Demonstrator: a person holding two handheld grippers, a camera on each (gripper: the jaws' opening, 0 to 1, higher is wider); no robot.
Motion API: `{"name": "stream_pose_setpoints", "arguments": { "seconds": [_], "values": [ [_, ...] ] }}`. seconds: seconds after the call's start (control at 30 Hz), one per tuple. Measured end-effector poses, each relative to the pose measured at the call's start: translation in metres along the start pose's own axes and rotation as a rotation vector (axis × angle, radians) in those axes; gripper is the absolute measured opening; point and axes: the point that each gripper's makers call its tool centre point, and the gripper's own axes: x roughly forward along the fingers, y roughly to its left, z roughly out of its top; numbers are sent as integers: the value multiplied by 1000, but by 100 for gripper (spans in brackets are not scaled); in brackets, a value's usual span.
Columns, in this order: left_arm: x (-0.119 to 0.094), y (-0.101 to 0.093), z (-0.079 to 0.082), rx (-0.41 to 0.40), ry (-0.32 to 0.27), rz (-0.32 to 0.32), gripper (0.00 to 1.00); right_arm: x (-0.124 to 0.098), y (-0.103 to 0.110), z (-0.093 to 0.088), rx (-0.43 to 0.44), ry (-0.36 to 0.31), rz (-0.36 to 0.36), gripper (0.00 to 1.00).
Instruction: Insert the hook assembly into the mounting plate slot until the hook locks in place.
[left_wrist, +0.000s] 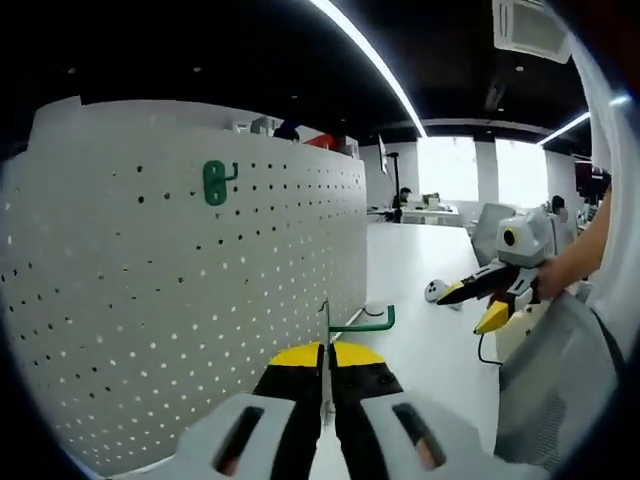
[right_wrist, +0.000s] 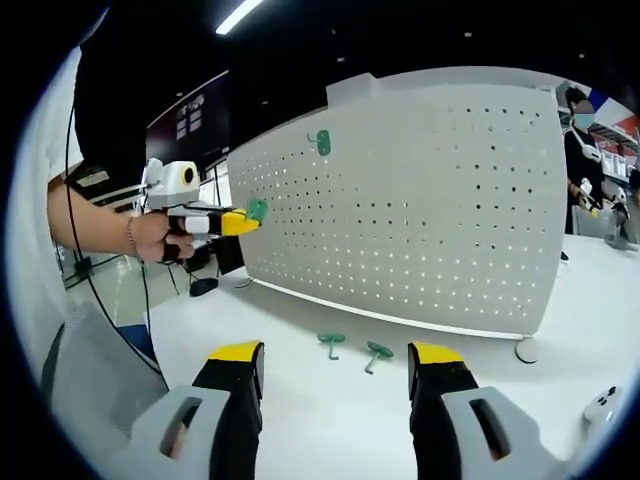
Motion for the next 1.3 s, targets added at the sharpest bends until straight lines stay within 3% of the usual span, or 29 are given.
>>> {"name": "stream_pose_setpoints", "arguments": {
  "seconds": [0.3,0.6,0.87,0.93,1.03,1.1,1.2,1.3],
  "values": [
    [-9,-10,17,-28,-64,15,1,0,0,1,3,-6,-2,56],
    [-20,-12,24,-66,-110,64,2,-1,0,0,1,1,0,56],
    [-19,-11,24,-53,-104,70,2,0,1,0,-2,2,1,56],
    [-19,-11,23,-56,-102,70,2,-2,2,9,-1,-40,7,56],
    [-19,-12,23,-56,-104,70,2,-8,8,35,-3,-176,35,57],
    [-19,-12,23,-58,-104,72,2,-10,11,43,-9,-214,47,59],
    [-18,-12,23,-54,-106,75,2,-12,16,51,2,-250,64,60],
    [-18,-12,22,-54,-103,75,2,-9,16,48,5,-233,64,60]
  ]
}}
